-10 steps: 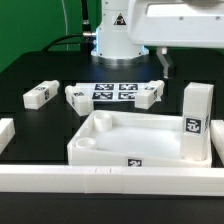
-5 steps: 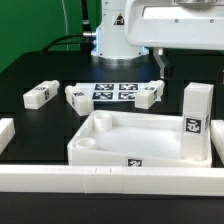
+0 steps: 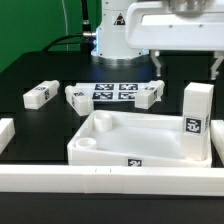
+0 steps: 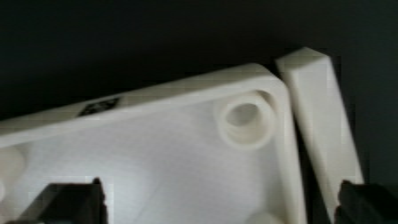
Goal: Assemble desk
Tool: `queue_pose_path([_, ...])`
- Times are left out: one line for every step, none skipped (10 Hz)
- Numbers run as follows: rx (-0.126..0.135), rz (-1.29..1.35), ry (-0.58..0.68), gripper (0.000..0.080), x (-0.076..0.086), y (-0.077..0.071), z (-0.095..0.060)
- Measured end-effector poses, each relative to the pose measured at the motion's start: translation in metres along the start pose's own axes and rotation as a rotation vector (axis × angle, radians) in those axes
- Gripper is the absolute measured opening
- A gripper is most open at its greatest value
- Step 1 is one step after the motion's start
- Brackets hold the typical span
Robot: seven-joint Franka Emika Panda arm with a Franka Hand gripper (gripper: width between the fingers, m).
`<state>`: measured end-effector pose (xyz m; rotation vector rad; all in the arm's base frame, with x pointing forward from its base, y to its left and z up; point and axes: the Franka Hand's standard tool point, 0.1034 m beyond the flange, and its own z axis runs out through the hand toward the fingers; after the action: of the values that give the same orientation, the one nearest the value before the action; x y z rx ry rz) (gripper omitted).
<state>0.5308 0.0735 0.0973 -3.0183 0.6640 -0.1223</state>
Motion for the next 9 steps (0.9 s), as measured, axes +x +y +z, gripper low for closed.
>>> queue_pose_path([-0.003, -0.001, 0.0, 0.0649, 0.001, 0.006, 0.002])
queue_pose_path([-0.001, -0.009, 0.0, 0.0649, 0.0, 0.003, 0.001])
queue_pose_path([-0.001, -0.011, 0.0, 0.0649, 0.0, 0.002, 0.002])
queue_pose_path([-0.002, -0.011, 0.0, 0.0649, 0.0, 0.002, 0.002])
queue_pose_path([0.001, -0.015, -0.001, 0.0649, -0.001, 0.008, 0.002])
queue_pose_path([0.002, 0.013, -0.01, 0.0649, -0.004, 0.028, 0.007])
queue_pose_path([0.002, 0.053, -0.02, 0.0649, -0.015, 0.052, 0.017])
queue_pose_path([0.0, 0.087, -0.048, 0.0649, -0.025, 0.071, 0.024])
queue_pose_path([-0.001, 0.096, -0.05, 0.0649, -0.029, 0.082, 0.028])
